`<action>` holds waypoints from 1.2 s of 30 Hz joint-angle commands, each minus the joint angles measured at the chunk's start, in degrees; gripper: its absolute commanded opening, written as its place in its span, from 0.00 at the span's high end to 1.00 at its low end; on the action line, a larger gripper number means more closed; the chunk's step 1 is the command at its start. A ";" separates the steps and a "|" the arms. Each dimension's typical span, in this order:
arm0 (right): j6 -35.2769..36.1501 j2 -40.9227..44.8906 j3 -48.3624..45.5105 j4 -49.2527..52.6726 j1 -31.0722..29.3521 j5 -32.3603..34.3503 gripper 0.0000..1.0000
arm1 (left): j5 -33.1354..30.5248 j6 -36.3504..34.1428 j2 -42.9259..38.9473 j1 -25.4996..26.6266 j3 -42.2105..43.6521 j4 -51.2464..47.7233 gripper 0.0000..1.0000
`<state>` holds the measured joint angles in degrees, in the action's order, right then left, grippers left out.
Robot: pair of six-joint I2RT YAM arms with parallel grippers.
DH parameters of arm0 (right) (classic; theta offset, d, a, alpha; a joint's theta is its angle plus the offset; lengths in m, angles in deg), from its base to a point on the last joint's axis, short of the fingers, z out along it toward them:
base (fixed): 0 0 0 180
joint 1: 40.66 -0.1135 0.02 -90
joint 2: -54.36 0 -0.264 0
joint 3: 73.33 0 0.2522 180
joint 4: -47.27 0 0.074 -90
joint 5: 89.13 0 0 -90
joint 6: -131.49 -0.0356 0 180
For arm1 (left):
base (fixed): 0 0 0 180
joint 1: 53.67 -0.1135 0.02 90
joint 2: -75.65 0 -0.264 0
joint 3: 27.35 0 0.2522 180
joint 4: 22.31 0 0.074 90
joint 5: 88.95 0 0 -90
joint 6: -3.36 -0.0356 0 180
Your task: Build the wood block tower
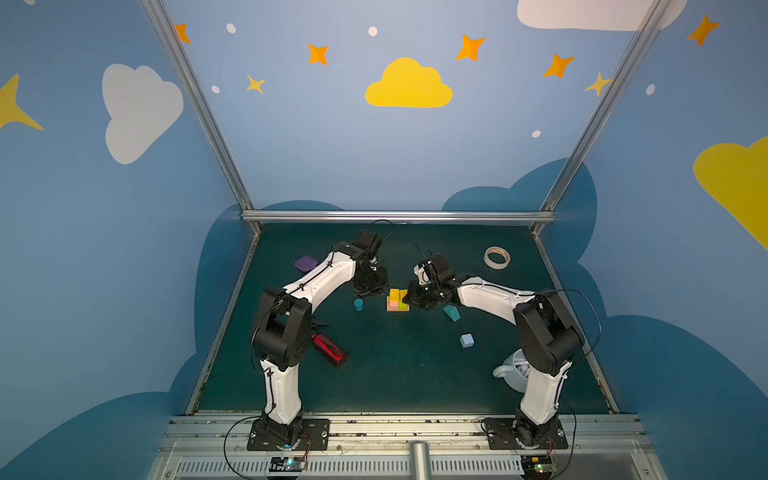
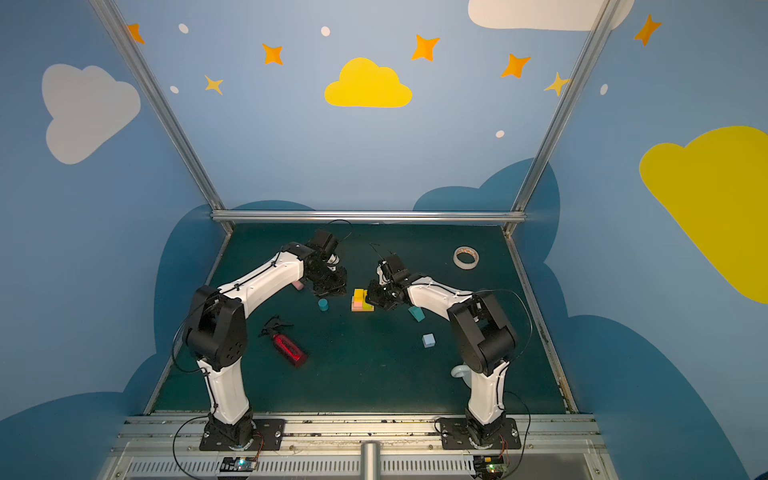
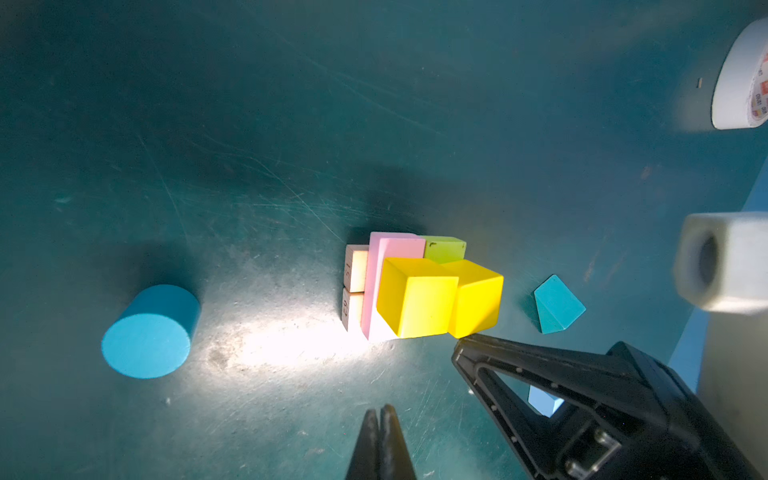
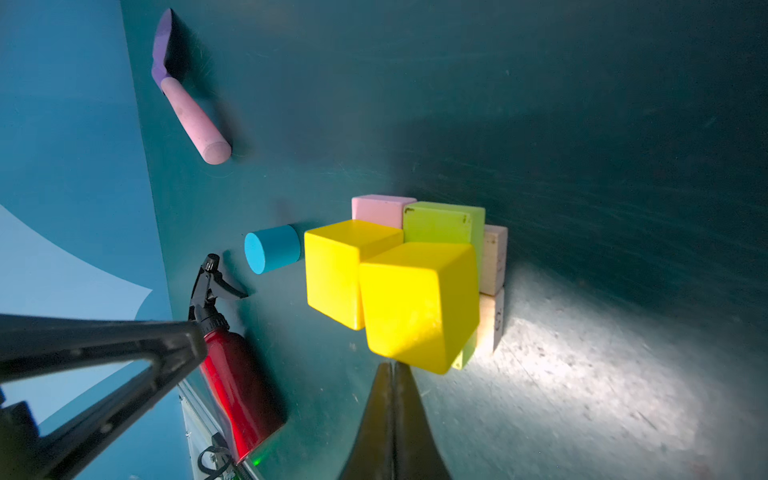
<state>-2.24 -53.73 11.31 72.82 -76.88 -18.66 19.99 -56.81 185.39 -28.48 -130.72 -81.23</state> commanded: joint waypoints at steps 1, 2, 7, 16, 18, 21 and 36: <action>-0.06 -0.17 0.22 0.05 -0.44 -0.30 1.00 | -0.23 -0.01 -2.06 0.18 0.74 -0.45 0.95; 0.08 0.21 0.08 0.30 -0.52 -0.40 1.00 | -0.14 -0.03 -2.03 0.17 0.65 -0.37 0.95; 1.44 5.07 -1.39 2.98 -0.68 -0.15 1.00 | 0.38 0.08 -2.06 0.15 0.39 -0.03 0.95; 3.23 12.02 -3.99 7.01 1.85 2.74 1.00 | 0.71 0.24 -1.97 0.22 0.44 0.33 0.95; 3.62 11.25 -3.57 7.49 3.06 2.50 1.00 | 0.66 0.33 -1.96 0.23 0.48 0.32 0.95; 4.00 8.81 -2.49 7.38 4.83 1.56 1.00 | 0.58 0.41 -2.14 0.32 0.65 0.30 0.95; 3.91 -1.58 3.73 5.43 6.17 -2.44 1.00 | 0.66 0.25 -1.28 0.32 0.74 0.17 0.95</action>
<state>1.54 -54.49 13.51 78.66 -70.31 -20.10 20.16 -56.73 185.25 -28.37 -130.02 -80.82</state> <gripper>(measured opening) 0.048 0.048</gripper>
